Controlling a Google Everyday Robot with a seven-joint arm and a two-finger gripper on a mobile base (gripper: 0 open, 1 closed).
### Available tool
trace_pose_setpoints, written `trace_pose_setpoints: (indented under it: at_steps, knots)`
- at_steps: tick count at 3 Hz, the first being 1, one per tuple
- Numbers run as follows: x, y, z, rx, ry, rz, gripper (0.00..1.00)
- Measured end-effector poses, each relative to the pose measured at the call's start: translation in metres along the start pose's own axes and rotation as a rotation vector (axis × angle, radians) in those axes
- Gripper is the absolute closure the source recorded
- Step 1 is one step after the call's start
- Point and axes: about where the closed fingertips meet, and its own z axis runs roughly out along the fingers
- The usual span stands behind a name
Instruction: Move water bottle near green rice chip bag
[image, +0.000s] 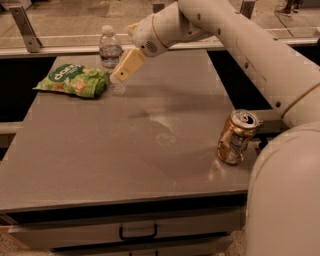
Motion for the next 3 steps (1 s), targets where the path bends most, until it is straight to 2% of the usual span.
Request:
trace_pose_setpoints:
  at_steps: [1, 2, 3]
  knots:
    - [0.000, -0.020, -0.068, 0.099, 0.021, -0.067, 0.00]
    - [-0.002, -0.037, -0.169, 0.277, 0.087, -0.159, 0.00]
    - [-0.004, -0.037, -0.180, 0.292, 0.092, -0.165, 0.00]
